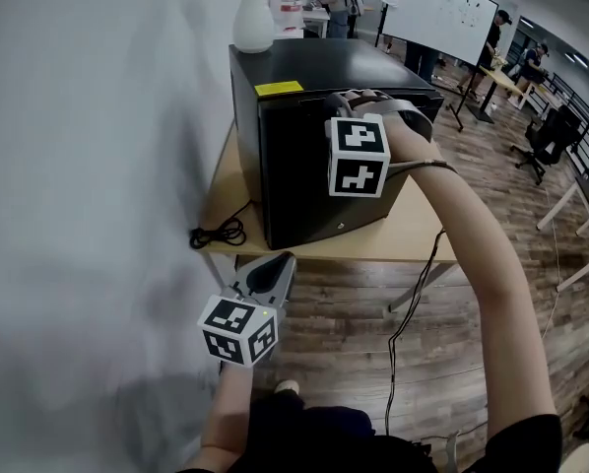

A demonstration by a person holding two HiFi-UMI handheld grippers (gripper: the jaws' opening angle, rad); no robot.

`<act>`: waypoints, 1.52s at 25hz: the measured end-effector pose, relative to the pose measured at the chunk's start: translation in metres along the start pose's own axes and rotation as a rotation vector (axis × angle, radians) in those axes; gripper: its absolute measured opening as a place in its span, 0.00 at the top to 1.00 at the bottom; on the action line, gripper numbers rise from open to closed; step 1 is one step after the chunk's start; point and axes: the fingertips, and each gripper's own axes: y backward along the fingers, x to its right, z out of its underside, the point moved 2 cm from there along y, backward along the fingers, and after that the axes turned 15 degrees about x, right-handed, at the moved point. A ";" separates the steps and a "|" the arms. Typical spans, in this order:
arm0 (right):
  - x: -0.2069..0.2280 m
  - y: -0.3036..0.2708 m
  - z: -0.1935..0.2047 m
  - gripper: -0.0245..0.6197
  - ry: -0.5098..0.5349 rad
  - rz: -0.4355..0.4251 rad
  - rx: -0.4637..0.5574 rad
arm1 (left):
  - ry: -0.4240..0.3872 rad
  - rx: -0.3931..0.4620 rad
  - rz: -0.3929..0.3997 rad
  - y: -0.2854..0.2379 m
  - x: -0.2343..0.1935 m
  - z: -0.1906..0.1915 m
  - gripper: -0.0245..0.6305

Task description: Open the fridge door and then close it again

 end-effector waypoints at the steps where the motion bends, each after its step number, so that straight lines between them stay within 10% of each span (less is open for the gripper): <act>1: -0.001 0.001 0.000 0.86 0.000 0.006 0.007 | -0.001 0.000 0.002 -0.001 0.001 0.000 0.95; 15: -0.003 0.023 0.009 0.85 -0.019 0.159 0.078 | -0.052 0.025 0.017 -0.010 -0.004 -0.015 0.95; 38: -0.104 0.220 0.024 0.94 -1.208 0.667 0.580 | -0.060 0.058 0.085 -0.010 0.052 -0.024 0.95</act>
